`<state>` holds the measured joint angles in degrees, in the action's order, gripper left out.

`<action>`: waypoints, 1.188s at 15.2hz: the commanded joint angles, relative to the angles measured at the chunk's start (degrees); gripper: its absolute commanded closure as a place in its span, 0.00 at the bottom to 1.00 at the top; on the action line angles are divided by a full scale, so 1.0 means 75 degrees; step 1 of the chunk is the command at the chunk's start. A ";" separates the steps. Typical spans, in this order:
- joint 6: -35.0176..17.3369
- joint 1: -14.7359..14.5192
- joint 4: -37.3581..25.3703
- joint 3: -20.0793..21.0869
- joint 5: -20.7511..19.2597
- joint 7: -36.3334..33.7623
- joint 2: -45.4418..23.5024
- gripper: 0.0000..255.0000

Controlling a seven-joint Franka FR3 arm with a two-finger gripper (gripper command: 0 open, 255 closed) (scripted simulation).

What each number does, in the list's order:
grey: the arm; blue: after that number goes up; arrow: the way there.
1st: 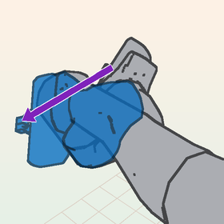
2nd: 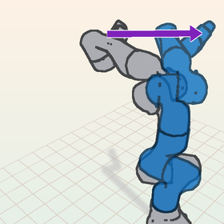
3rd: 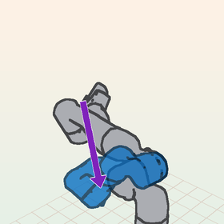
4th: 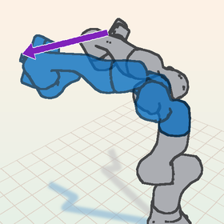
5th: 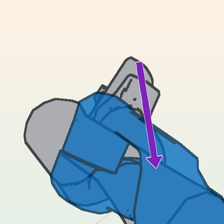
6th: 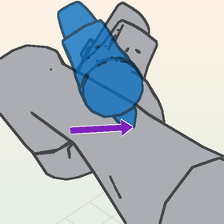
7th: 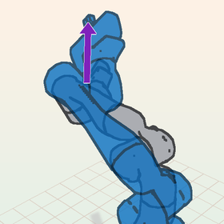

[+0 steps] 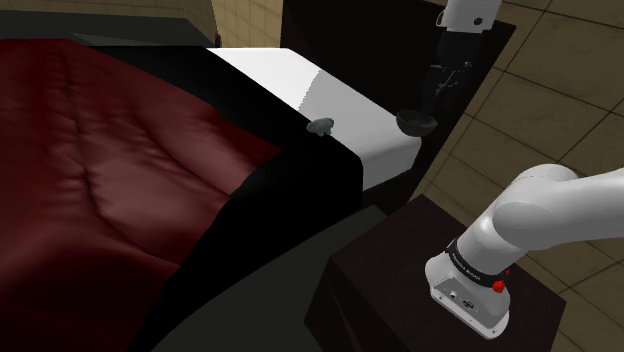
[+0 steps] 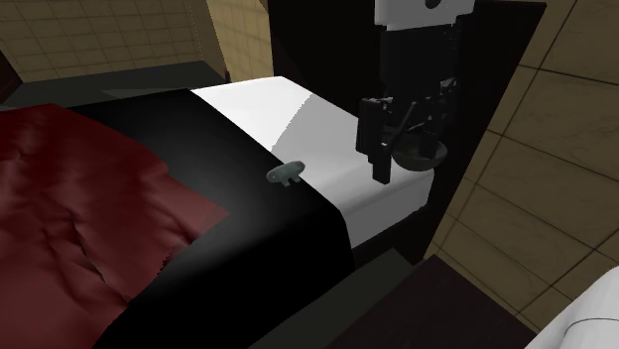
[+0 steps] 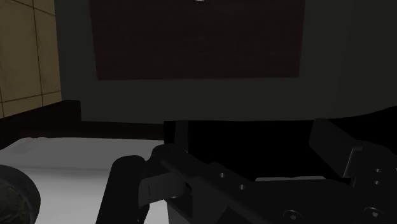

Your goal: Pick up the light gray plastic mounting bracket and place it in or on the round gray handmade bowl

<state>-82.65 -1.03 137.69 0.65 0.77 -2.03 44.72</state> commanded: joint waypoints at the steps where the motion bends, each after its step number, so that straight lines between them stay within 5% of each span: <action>1: 0.0000 0.0000 0.0000 0.0000 0.0000 0.0000 0.0000 0.00; 18: -0.3983 0.0167 -0.0972 -0.0073 -0.0146 -0.0054 -0.4254 0.00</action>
<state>-110.88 0.10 131.23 0.22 -0.22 -2.51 14.91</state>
